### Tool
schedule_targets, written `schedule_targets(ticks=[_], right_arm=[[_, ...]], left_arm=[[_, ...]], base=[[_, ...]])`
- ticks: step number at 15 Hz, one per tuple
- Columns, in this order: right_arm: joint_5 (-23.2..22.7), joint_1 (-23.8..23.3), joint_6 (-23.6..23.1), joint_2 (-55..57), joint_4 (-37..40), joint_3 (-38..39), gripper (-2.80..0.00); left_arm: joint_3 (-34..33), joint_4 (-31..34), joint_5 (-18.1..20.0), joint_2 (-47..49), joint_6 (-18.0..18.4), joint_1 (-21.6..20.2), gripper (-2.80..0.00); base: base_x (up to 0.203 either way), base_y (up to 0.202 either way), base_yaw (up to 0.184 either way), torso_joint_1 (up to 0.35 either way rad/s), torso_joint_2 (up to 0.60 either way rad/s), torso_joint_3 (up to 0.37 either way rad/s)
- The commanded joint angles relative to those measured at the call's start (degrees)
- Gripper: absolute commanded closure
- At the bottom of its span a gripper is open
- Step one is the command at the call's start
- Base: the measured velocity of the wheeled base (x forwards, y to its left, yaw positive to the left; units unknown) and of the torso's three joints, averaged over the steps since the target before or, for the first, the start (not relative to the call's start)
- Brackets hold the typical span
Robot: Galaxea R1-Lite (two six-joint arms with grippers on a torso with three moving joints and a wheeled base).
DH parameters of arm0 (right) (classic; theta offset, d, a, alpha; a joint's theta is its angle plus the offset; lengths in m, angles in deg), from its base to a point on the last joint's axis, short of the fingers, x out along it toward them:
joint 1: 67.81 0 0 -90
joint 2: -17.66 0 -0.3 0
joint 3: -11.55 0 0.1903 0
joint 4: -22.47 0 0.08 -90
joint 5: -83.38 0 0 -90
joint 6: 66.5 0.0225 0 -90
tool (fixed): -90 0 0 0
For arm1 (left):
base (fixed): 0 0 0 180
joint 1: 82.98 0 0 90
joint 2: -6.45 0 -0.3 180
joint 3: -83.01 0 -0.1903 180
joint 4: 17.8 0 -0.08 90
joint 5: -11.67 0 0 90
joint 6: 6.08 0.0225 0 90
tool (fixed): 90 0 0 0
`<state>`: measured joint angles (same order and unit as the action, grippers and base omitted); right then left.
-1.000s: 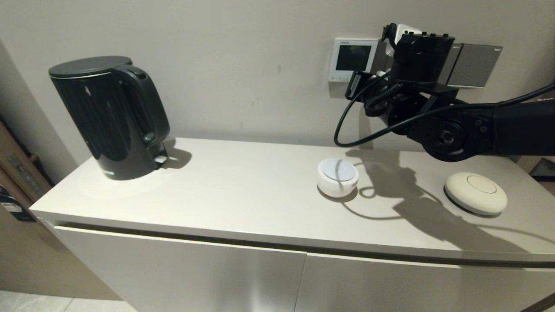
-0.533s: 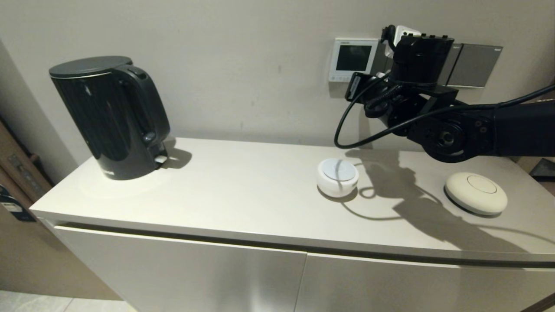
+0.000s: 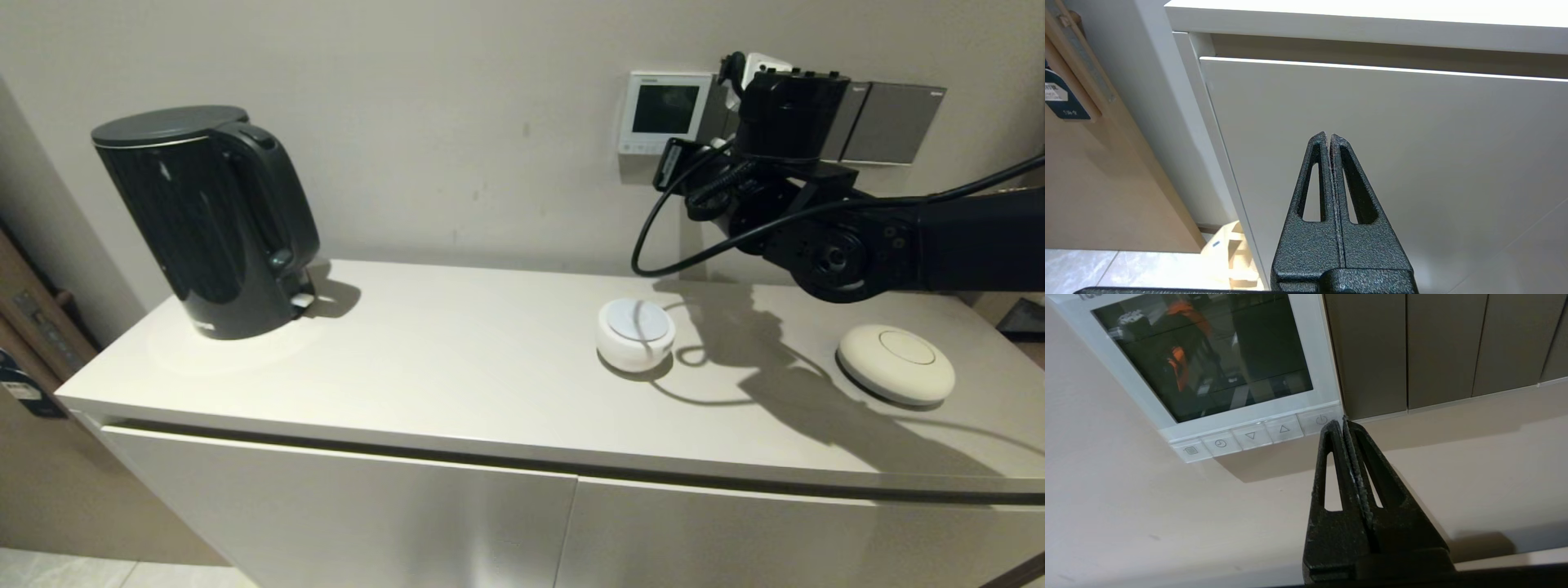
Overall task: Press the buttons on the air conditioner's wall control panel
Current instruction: Turn on the central air conditioner
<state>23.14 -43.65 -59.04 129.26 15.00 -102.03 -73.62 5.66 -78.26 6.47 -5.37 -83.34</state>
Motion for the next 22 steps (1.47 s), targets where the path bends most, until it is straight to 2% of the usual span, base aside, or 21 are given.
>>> schedule_targets(ticks=[1, 11, 17, 22], right_arm=[[0.13, 0.01, 0.10, 0.73, -0.27, -0.41, 0.00], [0.12, 0.22, 0.39, 0.64, -0.27, -0.66, 0.00], [0.30, 5.81, -0.09, -4.43, -0.27, 2.90, 0.00], [0.13, 5.67, -0.08, -1.80, -0.27, 1.84, 0.00]], left_arm=[[0.00, -0.01, 0.01, -0.02, -0.01, 0.00, 0.00], [0.00, -0.01, -0.03, 0.02, -0.01, -0.05, 0.00], [0.00, -0.01, 0.01, -0.02, -0.01, -0.09, 0.00], [0.00, -0.01, 0.01, -0.02, -0.01, -0.06, 0.00]], base=[[0.000, 0.000, 0.000, 0.000, 0.00, 0.000], [0.000, 0.000, 0.000, 0.000, 0.00, 0.000], [0.000, 0.000, 0.000, 0.000, 0.00, 0.000], [0.000, 0.000, 0.000, 0.000, 0.00, 0.000]])
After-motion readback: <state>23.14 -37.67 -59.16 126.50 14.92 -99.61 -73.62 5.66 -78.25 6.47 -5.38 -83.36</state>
